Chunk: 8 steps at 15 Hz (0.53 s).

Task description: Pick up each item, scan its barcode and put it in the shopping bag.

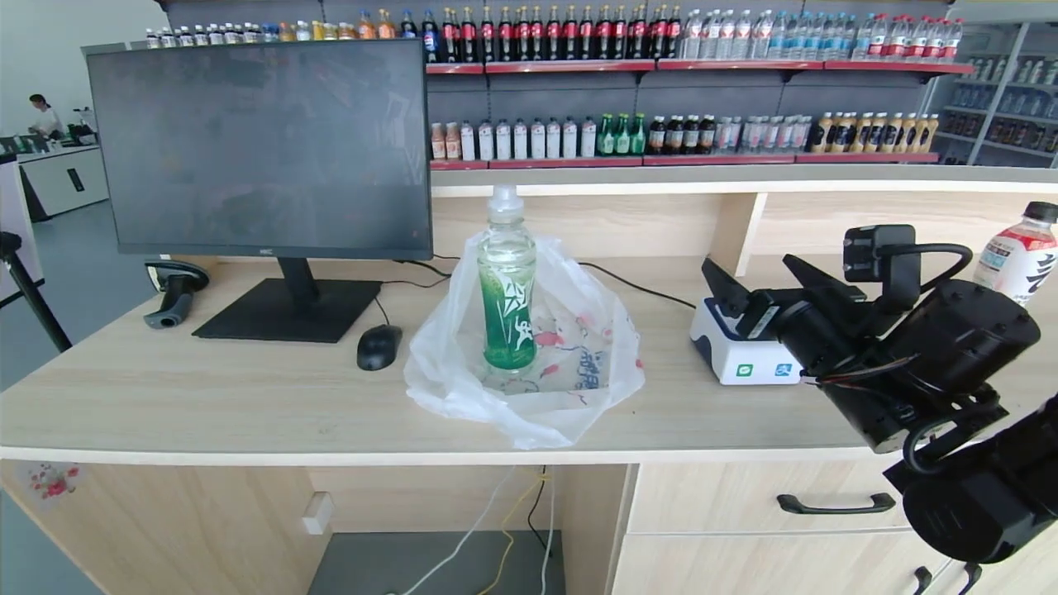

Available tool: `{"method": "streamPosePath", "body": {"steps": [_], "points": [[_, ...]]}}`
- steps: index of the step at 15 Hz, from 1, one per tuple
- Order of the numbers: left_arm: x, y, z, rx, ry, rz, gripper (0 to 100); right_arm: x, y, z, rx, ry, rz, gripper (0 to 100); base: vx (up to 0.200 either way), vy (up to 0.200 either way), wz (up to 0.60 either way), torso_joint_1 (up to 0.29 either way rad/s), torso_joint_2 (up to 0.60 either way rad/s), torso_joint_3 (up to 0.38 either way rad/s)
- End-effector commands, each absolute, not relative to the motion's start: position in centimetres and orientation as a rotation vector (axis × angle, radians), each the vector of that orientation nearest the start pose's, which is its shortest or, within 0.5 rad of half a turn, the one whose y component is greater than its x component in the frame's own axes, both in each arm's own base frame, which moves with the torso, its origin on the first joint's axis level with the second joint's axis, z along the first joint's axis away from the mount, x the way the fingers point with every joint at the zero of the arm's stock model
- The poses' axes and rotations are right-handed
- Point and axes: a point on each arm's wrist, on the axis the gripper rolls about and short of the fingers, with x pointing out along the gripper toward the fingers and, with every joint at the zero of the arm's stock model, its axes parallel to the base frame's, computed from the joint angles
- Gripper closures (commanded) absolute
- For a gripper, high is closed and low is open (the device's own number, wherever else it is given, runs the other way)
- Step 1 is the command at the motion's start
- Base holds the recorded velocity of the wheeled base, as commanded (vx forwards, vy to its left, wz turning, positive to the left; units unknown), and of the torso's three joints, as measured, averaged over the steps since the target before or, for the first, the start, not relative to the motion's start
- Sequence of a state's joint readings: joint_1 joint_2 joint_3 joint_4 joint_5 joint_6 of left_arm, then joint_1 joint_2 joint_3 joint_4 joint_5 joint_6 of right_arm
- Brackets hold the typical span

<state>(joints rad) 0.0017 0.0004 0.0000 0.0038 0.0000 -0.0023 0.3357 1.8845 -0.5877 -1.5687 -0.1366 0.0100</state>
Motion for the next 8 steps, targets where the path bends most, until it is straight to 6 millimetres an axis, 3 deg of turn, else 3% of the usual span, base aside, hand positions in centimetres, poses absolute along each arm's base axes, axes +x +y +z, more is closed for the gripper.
{"method": "streamPosePath", "body": {"steps": [1, 8], "points": [[-2.28, 0.00, 7.50, -0.003, 0.005, 0.002, 0, 29.44, 9.91, 16.51, 0.074, -0.265, 0.198, 0, 0.000, -0.200, 0.00, 0.007, 0.00, 0.002], [-2.28, 0.00, 7.50, -0.003, 0.005, 0.002, 0, 28.56, 9.84, 15.92, 0.069, -0.232, 0.206, 0, 0.000, -0.200, 0.00, 0.003, 0.00, 0.002]]}}
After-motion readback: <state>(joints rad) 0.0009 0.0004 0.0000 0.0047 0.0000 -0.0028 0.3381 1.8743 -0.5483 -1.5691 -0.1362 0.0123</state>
